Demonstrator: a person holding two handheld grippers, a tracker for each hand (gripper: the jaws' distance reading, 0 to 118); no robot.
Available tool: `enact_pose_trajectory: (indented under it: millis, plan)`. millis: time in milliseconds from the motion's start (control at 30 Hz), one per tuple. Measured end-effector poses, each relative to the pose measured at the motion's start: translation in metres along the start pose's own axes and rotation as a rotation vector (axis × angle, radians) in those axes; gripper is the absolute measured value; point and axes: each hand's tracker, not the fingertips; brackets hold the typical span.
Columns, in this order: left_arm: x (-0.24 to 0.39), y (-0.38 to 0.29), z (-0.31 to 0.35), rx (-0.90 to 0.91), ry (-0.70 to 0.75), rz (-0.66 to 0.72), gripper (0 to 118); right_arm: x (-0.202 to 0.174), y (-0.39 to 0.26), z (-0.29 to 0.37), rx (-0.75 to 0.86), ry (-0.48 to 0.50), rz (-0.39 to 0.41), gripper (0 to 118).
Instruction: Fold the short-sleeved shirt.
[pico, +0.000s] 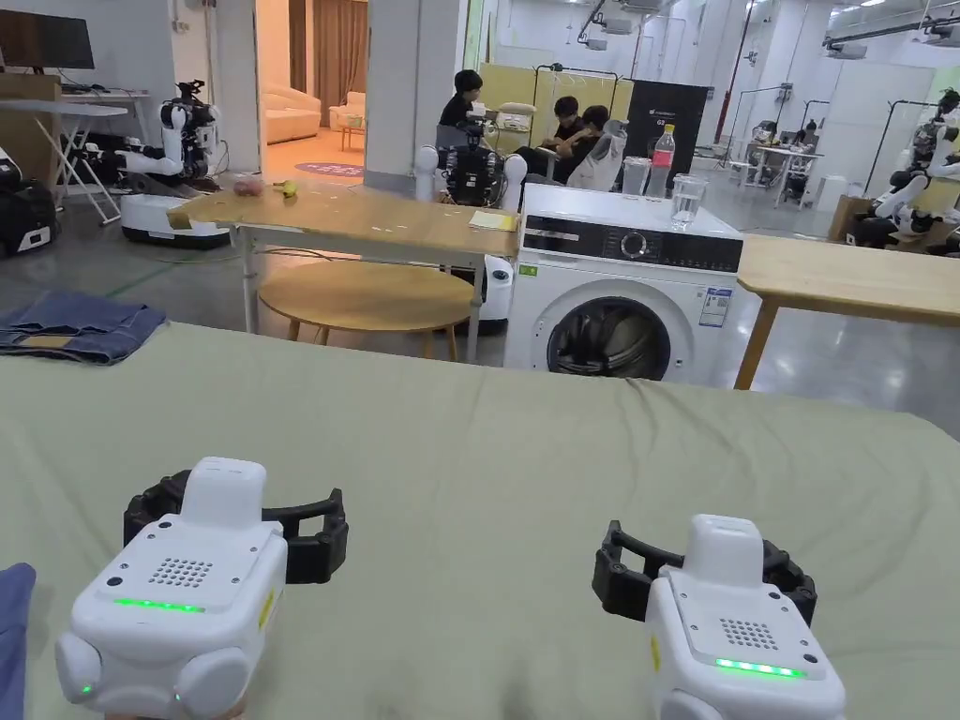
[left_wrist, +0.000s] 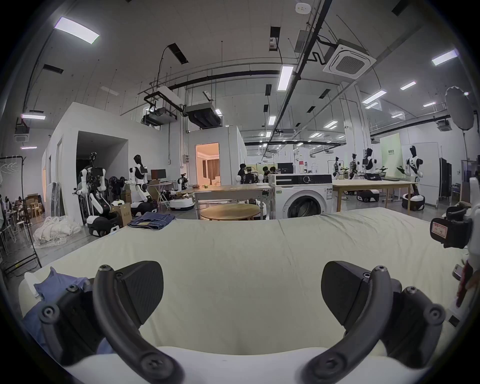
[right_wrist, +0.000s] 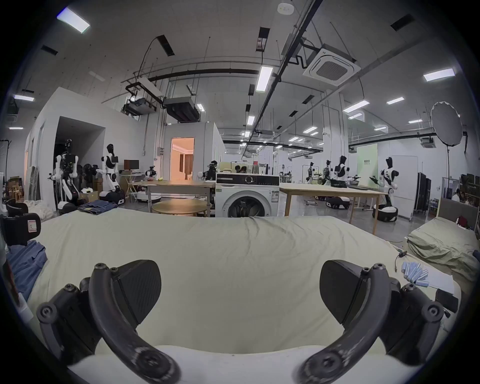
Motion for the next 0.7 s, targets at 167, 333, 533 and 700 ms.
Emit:
enact_pose_trajectory:
  millis: [167, 333, 533, 700]
  plan:
    - [0.0028, -0.0001, 0.0011, -0.004, -0.008, -0.002, 118, -0.0014, -0.0003, 0.0018, 0.000, 0.005, 0.000, 118]
    - [0.0052, 0.0005, 0.0015, 0.000, -0.001, -0.014, 118, -0.0033, 0.0003, 0.0033, 0.005, 0.008, 0.004, 118]
    - [0.0053, -0.0030, 0.0063, 0.016, 0.025, -0.055, 118, -0.0041, 0.0005, 0.0058, 0.005, 0.017, 0.011, 118]
    - [0.0038, -0.0043, 0.0056, 0.002, 0.023, -0.035, 118, -0.0041, 0.0010, 0.0055, 0.006, 0.016, 0.002, 118]
